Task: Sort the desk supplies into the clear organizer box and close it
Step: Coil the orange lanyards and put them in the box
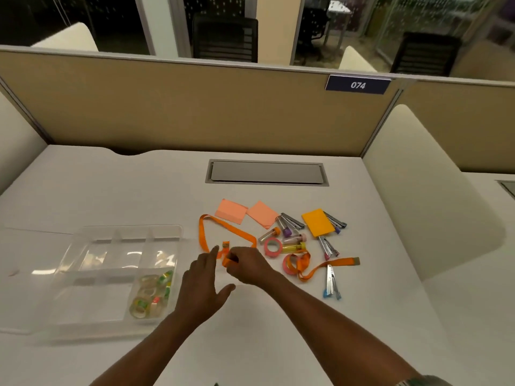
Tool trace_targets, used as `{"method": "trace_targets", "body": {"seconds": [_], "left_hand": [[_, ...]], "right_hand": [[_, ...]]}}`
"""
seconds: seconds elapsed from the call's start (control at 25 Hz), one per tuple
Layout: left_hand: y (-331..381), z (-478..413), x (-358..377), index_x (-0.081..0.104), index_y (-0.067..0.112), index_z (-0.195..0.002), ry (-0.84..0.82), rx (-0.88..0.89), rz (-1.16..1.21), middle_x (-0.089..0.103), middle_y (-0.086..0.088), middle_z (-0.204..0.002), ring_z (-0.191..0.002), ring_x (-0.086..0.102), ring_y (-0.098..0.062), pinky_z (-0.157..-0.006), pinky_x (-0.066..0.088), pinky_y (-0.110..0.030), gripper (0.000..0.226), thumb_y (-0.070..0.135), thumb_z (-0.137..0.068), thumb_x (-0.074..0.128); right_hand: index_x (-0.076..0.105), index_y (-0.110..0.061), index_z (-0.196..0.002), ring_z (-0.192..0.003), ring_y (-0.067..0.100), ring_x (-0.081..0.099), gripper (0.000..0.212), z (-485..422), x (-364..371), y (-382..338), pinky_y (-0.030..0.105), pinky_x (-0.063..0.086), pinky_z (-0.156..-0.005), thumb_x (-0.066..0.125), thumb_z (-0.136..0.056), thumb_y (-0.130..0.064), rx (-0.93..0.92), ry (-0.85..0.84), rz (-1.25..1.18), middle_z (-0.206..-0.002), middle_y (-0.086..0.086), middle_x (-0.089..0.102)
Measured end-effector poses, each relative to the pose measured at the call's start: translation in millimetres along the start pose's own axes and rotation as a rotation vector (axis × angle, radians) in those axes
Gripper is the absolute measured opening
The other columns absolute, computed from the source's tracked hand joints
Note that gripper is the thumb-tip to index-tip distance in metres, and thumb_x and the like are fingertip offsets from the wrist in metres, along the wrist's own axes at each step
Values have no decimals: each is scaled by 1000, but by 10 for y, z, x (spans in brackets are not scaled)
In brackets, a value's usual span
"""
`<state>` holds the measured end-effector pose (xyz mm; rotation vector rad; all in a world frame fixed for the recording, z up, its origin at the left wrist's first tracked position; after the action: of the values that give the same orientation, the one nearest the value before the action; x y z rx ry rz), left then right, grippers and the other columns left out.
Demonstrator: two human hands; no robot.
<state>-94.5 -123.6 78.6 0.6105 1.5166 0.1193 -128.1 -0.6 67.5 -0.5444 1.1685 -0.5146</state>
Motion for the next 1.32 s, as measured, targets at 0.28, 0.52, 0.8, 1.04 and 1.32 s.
{"method": "trace_targets", "body": {"seconds": [0.28,0.52,0.8,1.04,1.32], "left_hand": [[655,-914,-321,56,27,-110,142,-183,552,63,9,-102,-83,58,-2,-66,42,-20,35,40,-82,72],[720,-984,29,69,19,-89,-102,-340,862,73,1,-85,-83,70,-17,-74,52,-30,19,23,-97,52],[666,-890,151,69,10,-101,-77,-526,1375,74,-17,-98,-95,71,-33,-91,51,-45,37,30,-102,38],[1082,-1034,26,62,3,-122,-99,-470,1759,68,-23,-116,-112,64,-36,-101,46,-50,79,64,-96,18],[1303,-992,75,72,-1,-98,-193,-463,1597,58,-14,-56,-52,57,-25,-66,52,-34,99,78,-87,12]], "right_hand": [[70,-13,-98,-88,20,71,13,258,-1532,-596,37,57,-79,62,-87,-13,-124,94,-482,-92,9,75],[66,-17,-94,-82,18,67,11,661,-2471,-396,38,53,-84,56,-96,-17,-192,215,-788,-81,3,71],[68,-9,-89,-86,24,70,15,944,-2542,767,38,61,-77,57,-94,-18,59,378,-1156,-82,8,71],[67,-3,-98,-100,39,69,15,932,-1105,1336,45,61,-75,59,-92,-14,458,161,-1300,-105,24,70],[67,-16,-113,-95,24,74,27,770,-528,1022,38,62,-77,66,-92,-33,447,-12,-1073,-105,6,76]]}}
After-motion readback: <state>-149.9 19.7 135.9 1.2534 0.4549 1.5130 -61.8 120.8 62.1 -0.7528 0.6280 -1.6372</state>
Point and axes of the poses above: each hand's wrist, its own z-axis away from the middle knuckle, its own x-axis out of the palm, y = z × x, the point moved 8 cm from there along -z, towards the middle knuckle
